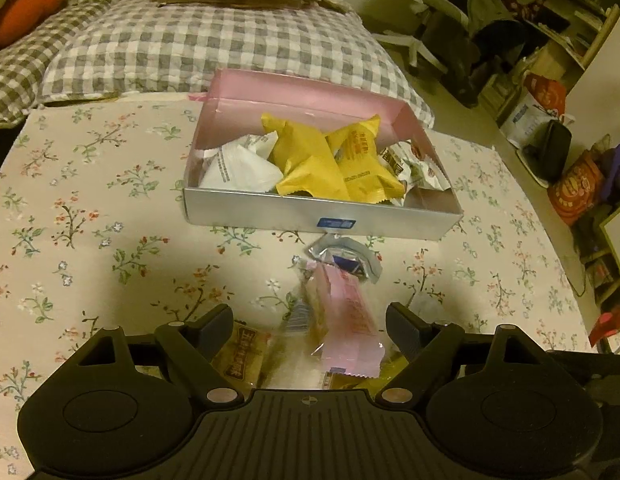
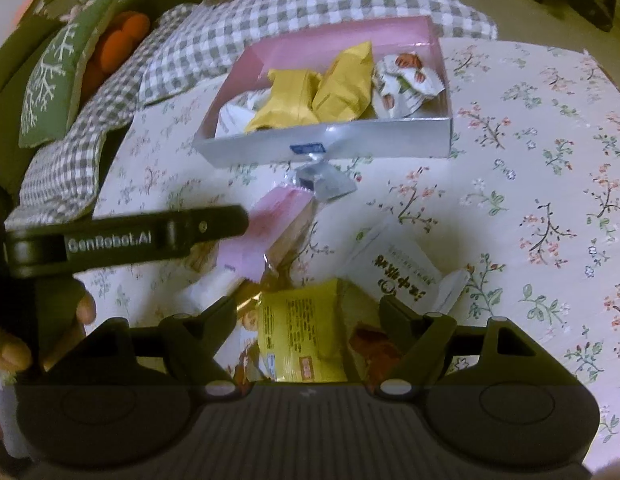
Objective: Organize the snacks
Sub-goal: 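Withdraw both tools from the box toward the remaining snacks, then close left tool on pink wrapped bar while right tool reaches yellow printed packet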
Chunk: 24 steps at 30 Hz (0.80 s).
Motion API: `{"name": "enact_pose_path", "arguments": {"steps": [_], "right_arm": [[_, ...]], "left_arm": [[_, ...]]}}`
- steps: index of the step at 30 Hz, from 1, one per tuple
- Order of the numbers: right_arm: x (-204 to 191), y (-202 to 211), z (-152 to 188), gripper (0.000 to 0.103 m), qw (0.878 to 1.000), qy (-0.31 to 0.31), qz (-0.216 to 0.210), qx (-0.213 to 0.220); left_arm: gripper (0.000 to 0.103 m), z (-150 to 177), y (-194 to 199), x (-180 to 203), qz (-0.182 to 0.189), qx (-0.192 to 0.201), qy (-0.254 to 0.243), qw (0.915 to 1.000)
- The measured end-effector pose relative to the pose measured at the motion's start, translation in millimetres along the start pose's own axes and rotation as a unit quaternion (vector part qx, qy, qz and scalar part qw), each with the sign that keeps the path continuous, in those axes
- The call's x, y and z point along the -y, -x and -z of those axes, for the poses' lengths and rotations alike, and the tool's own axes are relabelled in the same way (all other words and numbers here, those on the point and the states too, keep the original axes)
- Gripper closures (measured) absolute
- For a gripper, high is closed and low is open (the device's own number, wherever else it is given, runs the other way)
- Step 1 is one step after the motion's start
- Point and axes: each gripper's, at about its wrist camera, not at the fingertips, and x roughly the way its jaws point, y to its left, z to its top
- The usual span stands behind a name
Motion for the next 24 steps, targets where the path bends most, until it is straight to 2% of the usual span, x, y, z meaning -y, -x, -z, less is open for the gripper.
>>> {"name": "enact_pose_path", "arguments": {"steps": [12,24], "right_arm": [[-17.5,-4.8,4.1,0.037,0.999,0.05,-0.009,-0.003],[-20.8,-13.6,7.3,0.039,0.997,0.071,0.016,-0.021]], "left_arm": [[0.018,3.6,-14.4,8.6,0.011,-0.014,-0.018,0.9997],[0.018,4.5,-26.5,18.2,-0.003,-0.016,-0.054,0.9984]]}}
